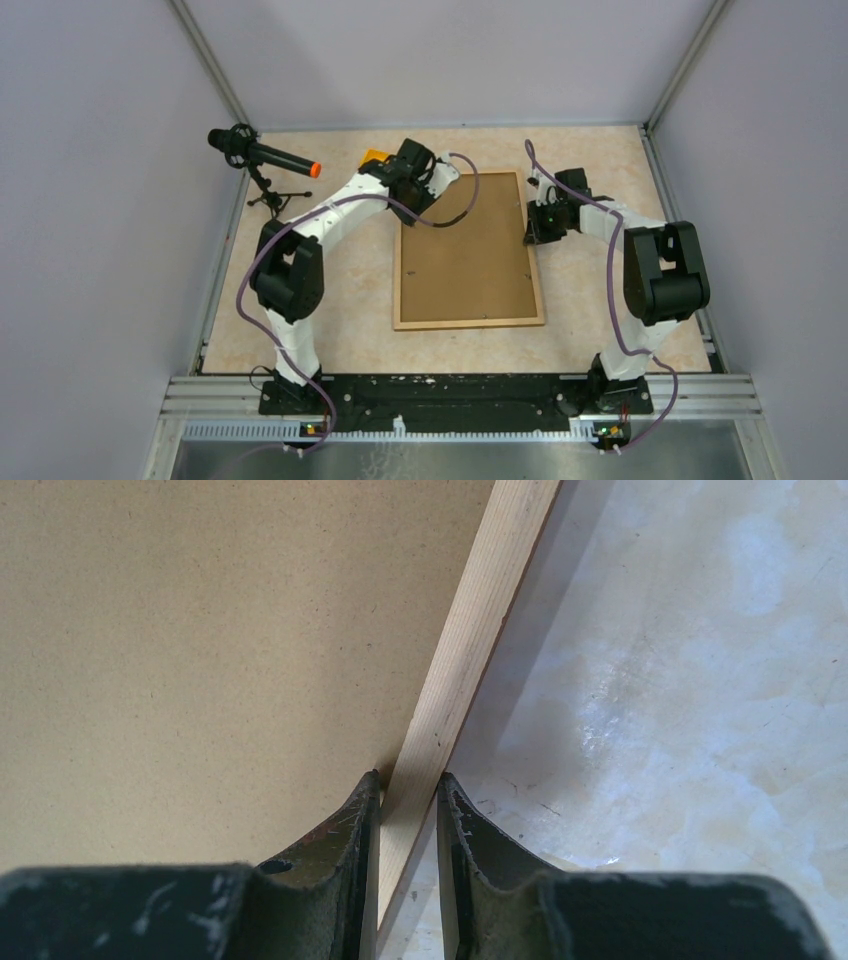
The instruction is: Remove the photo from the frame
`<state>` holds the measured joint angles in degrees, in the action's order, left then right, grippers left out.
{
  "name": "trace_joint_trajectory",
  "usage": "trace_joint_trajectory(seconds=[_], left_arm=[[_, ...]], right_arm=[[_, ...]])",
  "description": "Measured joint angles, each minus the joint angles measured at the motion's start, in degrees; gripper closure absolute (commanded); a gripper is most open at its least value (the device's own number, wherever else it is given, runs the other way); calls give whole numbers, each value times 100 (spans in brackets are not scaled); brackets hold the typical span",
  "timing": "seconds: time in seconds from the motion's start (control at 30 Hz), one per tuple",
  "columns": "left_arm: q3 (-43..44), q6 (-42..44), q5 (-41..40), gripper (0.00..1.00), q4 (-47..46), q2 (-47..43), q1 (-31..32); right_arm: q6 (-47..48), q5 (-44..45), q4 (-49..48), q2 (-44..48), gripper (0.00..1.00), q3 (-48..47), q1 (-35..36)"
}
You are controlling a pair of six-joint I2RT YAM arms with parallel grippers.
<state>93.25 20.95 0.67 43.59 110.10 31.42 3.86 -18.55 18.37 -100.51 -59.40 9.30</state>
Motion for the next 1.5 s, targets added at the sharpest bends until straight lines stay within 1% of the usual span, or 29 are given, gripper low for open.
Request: trace_joint_trajectory(seconds=[0.13, 0.3, 0.67, 1.03, 1.5], left_arm=[[-704, 107, 170, 100, -302, -505, -142], [-1764, 483, 372, 100, -931, -1244, -415], [-2946, 1276, 994, 100, -2328, -1838, -741], [-3202, 1650, 1123, 100, -2986, -1869, -752], [-3279, 1851, 935, 100, -3322, -1694, -748]], right_arm=[[2, -2, 2, 0, 100, 2, -2], [2, -31, 2, -4, 100, 0, -11], [13, -120, 15, -42, 100, -33, -11], [17, -120, 22, -48, 100, -39, -13], [17, -136, 63, -81, 100, -74, -22]])
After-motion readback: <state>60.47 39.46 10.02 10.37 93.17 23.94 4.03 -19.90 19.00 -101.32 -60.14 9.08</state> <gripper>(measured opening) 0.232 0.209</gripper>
